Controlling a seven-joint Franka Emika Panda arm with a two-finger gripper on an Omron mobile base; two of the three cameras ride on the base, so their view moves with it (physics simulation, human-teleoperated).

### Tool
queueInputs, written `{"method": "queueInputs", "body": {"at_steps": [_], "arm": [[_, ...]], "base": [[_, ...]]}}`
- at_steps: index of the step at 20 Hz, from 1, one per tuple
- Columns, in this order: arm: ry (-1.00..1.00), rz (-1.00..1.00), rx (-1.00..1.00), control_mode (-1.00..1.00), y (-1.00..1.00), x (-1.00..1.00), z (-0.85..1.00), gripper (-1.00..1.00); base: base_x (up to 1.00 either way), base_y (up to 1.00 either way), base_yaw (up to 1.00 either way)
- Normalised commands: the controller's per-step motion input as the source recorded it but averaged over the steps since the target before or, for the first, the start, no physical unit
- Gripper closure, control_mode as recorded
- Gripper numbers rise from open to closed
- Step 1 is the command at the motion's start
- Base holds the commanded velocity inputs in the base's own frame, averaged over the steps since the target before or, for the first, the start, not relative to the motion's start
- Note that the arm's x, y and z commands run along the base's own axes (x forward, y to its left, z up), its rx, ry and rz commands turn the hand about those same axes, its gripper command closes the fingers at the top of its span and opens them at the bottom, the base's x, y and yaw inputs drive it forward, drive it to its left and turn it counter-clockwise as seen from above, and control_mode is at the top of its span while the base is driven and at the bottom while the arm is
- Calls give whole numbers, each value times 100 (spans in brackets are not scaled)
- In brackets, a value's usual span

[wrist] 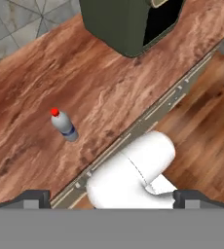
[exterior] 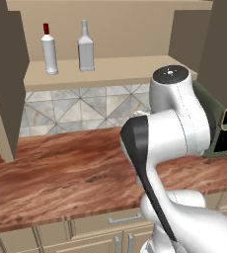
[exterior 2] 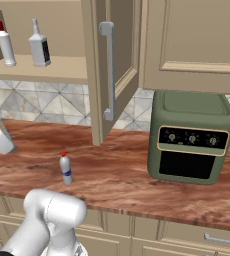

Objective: Sort all alcoholic drinks to one cabinet, and non-alcoholic drinks to the other.

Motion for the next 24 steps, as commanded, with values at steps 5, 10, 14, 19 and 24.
{"method": "queueInputs", "body": {"at_steps": [5, 10, 14, 19, 24], "arm": [[-4, -32, -4, -100, 1, 49, -46, -100], [0, -31, -10, -100, 0, 36, -46, -100], [0, -29, -10, -100, 2, 25, -37, -100], [0, -28, -10, -100, 10, 24, -26, -100], [0, -26, -11, -100, 9, 28, -23, -100]], "base": [[0, 0, 0], [0, 0, 0], [0, 0, 0], [0, 0, 0], [0, 0, 0]]}}
